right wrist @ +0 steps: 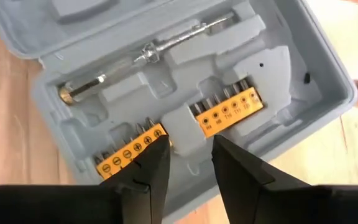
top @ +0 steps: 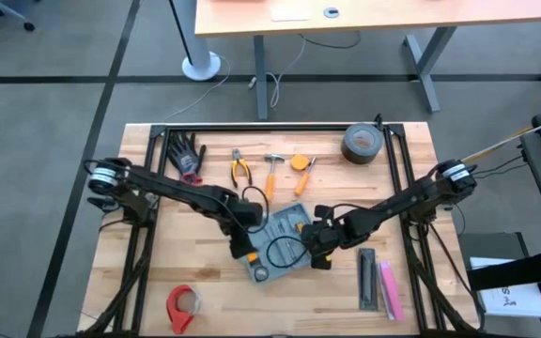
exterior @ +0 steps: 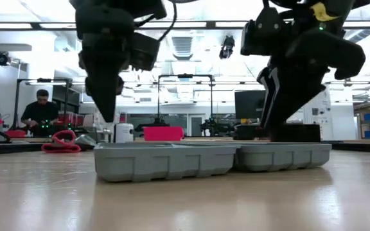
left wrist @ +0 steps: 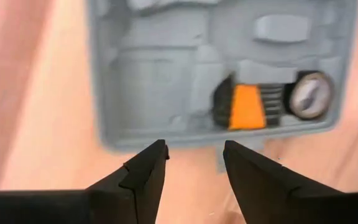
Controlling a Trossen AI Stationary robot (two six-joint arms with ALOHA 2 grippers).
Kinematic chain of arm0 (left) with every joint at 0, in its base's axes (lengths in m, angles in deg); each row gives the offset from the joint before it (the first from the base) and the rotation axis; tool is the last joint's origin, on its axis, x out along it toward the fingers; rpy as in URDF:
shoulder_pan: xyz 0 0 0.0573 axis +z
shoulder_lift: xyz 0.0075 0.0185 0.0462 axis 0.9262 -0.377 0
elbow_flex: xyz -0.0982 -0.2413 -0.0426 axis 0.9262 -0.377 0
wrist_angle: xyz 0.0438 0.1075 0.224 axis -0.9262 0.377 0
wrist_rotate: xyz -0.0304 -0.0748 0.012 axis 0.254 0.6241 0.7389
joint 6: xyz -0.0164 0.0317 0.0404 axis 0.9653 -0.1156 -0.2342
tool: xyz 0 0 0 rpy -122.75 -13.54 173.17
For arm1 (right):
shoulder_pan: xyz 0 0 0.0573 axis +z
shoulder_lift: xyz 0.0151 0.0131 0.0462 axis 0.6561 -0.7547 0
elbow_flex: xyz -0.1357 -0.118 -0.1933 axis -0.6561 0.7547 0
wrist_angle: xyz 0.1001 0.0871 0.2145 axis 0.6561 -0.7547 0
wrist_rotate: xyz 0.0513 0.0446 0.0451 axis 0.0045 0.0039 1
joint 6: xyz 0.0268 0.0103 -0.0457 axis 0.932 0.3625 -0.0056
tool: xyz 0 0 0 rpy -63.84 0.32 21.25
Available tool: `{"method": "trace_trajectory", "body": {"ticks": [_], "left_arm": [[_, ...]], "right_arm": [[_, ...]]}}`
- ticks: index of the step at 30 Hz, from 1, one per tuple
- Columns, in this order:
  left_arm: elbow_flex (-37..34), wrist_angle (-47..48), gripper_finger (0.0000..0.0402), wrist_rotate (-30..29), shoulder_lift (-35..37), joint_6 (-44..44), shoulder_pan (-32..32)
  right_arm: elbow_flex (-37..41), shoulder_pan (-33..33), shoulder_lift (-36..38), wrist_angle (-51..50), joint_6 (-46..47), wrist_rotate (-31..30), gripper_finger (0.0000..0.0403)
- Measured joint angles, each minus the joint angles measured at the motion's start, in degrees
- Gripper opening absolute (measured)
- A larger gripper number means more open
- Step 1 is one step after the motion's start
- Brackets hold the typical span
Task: Prefit tool cases
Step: Remove the left screwdriver bits from the gray tool box
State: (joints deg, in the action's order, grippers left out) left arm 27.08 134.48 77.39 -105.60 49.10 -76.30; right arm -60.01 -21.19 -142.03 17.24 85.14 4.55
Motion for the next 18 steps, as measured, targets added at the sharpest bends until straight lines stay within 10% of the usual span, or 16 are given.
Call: {"method": "trace_trajectory", "body": {"ticks": [18], "left_arm": [[-6.08,0.37,0.0176,-1.2,0.35,5.11,-4.81]], "right_arm": [[-0.04,0.15,-1.15,13.26,11.48,11.45,0.0102]]}}
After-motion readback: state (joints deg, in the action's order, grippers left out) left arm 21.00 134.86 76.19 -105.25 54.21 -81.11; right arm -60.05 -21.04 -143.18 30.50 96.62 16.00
